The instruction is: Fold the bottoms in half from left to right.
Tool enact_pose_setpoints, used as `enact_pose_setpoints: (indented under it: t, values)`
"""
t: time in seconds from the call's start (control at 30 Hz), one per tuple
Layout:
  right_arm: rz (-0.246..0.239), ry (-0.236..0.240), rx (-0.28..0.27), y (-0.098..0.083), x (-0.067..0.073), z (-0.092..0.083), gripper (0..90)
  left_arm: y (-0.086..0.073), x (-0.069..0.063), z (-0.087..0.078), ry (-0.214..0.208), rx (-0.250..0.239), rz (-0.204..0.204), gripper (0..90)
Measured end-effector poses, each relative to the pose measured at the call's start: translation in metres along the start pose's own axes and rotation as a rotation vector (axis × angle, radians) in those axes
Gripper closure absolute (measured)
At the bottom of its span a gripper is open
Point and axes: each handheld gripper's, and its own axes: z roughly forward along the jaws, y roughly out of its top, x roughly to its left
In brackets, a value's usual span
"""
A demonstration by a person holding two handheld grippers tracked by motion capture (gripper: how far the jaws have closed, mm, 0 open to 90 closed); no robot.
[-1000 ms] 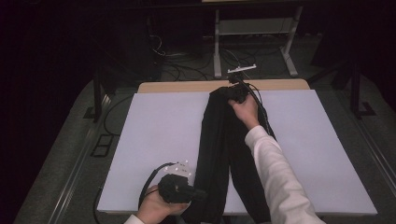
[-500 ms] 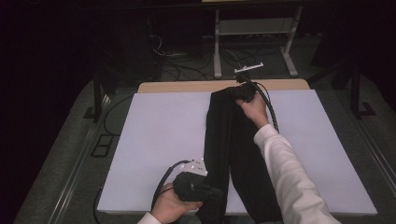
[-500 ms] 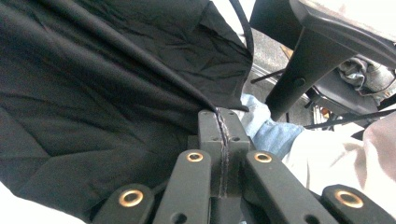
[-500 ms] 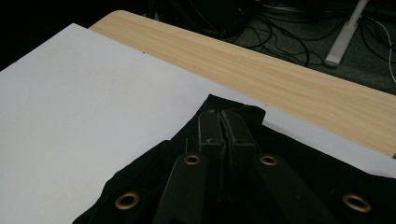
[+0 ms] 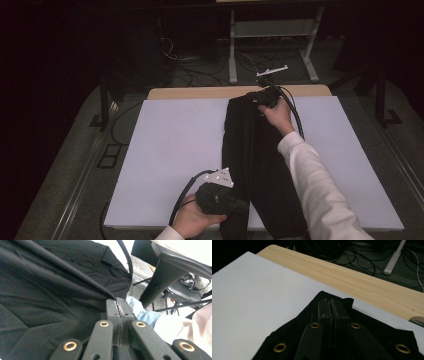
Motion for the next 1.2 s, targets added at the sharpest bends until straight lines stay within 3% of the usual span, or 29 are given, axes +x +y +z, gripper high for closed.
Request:
enact_pose_setpoints:
  t: [0.07, 0.3, 0.67, 0.9, 1.2]
  values:
    - [0.022, 0.012, -0.009, -0.001, -0.004, -0.003, 86.7, 0.001, -0.001, 0.003, -0.003, -0.012, 0.001, 89.2]
    - [0.02, -0.012, 0.007, -0.007, -0.018, -0.009, 86.6, 0.005, -0.002, 0.015, -0.016, -0.025, 0.003, 89.2]
    - [0.035, -0.018, 0.005, -0.011, -0.033, -0.016, 86.6, 0.028, -0.004, 0.033, -0.052, -0.025, 0.036, 89.2]
    - [0.033, -0.009, 0.014, -0.014, -0.044, -0.013, 86.6, 0.037, -0.001, 0.053, -0.084, -0.018, 0.022, 89.3]
    - [0.029, -0.029, 0.04, -0.018, -0.061, -0.016, 86.6, 0.049, 0.002, 0.07, -0.085, -0.021, 0.02, 89.3]
